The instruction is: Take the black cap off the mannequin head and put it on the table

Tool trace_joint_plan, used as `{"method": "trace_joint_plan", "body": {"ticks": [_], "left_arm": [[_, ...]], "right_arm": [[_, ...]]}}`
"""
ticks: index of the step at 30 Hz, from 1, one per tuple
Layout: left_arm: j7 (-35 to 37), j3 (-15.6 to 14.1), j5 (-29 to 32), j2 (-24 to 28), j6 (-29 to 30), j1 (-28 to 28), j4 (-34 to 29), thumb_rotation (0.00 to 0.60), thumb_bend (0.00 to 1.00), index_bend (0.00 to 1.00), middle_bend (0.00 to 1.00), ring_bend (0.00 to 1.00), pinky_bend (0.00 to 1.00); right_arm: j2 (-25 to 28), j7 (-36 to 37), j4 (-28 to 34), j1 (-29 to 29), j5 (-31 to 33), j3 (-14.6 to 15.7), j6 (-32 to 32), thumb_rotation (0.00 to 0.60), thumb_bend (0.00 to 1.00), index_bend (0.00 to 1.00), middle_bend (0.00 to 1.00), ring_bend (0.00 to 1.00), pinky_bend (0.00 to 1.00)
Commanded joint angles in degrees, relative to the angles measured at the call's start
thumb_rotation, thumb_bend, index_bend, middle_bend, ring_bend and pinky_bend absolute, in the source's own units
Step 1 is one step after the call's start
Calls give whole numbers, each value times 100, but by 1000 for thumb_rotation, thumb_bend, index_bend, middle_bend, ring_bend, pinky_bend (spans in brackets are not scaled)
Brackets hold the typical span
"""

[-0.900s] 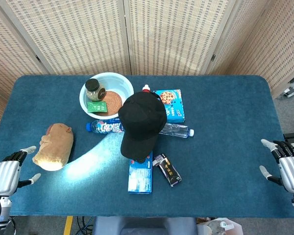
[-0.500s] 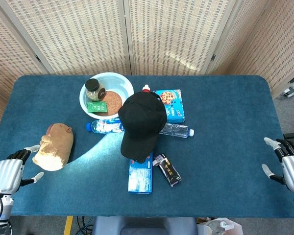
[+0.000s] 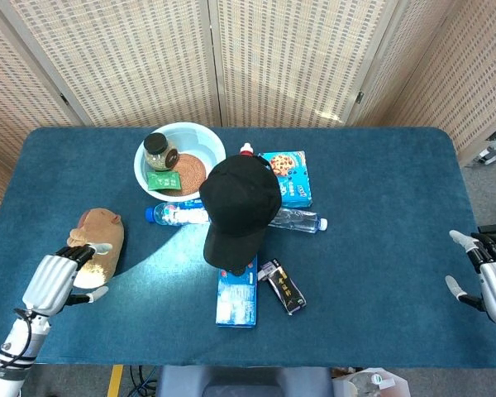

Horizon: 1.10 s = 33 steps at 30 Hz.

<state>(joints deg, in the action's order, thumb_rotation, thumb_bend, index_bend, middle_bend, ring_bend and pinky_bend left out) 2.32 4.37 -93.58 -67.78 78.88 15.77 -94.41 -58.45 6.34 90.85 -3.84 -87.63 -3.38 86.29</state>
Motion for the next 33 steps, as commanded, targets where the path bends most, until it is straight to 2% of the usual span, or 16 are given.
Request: {"method": "trace_joint_plan", "body": {"ticks": [1,6,10,16,22,33], "left_arm": [[-26,30,-111,-231,-134,200,56,600,110,312,457,516,534],[-27,82,-183,-749,-264,459,276,600,110,330,784,820,872],[-279,98,-161,-1138,-423,641,395,600,110,312,909,923,976],[-702,276,199,-1581,-681,866,368,600,109,299,985,989,1000],[-1131,443,565,-1884,-916,1081,347,600,109,304,998,1000,1000],[-1279,665,1172,-2313,-1140,1336,328,600,109,319,1000,1000,1000]], "right_arm": [[-5,18,-5,21,5,9,17,600,306,188,268,158,165],[-27,75,-53,69,16,40,33,600,306,188,268,158,165],[-51,138,-111,117,28,45,86,600,306,188,268,158,165],[-90,198,-196,122,37,66,31,600,306,188,268,158,165],[-145,295,-316,130,75,58,4,600,306,188,268,158,165],[-179,366,-437,135,117,66,-70,600,307,188,268,158,165]]}}
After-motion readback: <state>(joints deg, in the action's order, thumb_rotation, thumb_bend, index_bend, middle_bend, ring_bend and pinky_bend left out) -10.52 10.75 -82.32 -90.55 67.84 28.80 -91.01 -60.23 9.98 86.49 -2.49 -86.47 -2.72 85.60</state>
